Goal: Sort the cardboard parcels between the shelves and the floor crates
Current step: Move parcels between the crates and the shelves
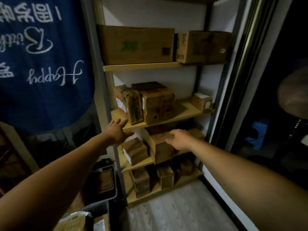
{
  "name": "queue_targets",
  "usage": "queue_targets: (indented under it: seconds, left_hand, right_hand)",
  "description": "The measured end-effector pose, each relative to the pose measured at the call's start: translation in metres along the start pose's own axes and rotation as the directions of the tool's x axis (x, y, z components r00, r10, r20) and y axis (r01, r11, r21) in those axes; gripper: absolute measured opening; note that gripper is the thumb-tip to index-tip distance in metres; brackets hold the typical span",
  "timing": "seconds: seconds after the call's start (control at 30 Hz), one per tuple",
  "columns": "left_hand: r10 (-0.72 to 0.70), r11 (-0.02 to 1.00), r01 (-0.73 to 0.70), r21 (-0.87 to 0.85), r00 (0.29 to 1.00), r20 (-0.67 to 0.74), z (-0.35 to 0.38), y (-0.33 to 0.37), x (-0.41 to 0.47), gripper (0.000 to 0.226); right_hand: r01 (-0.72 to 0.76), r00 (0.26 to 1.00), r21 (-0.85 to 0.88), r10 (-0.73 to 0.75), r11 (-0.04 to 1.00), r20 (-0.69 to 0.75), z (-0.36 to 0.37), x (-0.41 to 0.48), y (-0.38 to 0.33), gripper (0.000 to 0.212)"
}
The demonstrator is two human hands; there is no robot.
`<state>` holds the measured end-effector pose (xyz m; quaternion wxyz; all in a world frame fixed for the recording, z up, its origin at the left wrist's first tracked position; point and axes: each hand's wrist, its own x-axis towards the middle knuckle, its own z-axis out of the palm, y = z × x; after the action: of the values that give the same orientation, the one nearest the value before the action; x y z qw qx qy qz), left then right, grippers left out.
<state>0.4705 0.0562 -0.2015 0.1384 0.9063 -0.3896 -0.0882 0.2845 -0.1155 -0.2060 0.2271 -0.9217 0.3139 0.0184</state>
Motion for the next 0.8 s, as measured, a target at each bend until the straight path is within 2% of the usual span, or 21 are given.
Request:
queue_targets:
  seconds: [0.13, 0.27, 0.53, 0.8]
  left_hand:
    - [0.015, 1.0, -0.015, 0.005, 1.0, -0.007, 0.01, 0.047, 0.032, 0.074]
    - [0.039, 0.997, -0.039, 0.06, 0.999, -0.006, 0.013, 0.075, 0.069, 0.076]
    - [0.046, 0.993, -0.042, 0.108, 0.998, -0.035, 0.007, 0.08, 0.155, 0.08]
    - [0.069, 0.994, -0.063, 0.093, 0.996, -0.062, -0.008, 0.078, 0.268, 0.079]
  right_hand:
    - [-0.023, 1.0, -0.006, 0.023, 1.0, -0.013, -0.03, 0.012, 0.046, 0.058]
    - [-0.042, 0.999, 0.089, 0.044, 0.995, -0.016, -0.052, 0.038, 0.074, 0.06]
    - [-0.02, 0.998, 0.079, 0.025, 0.997, -0.062, -0.068, 0.12, 0.081, 0.052]
    - [-0.025, 0.996, 0.083, 0.031, 0.996, -0.08, -0.103, 0.221, 0.078, 0.057]
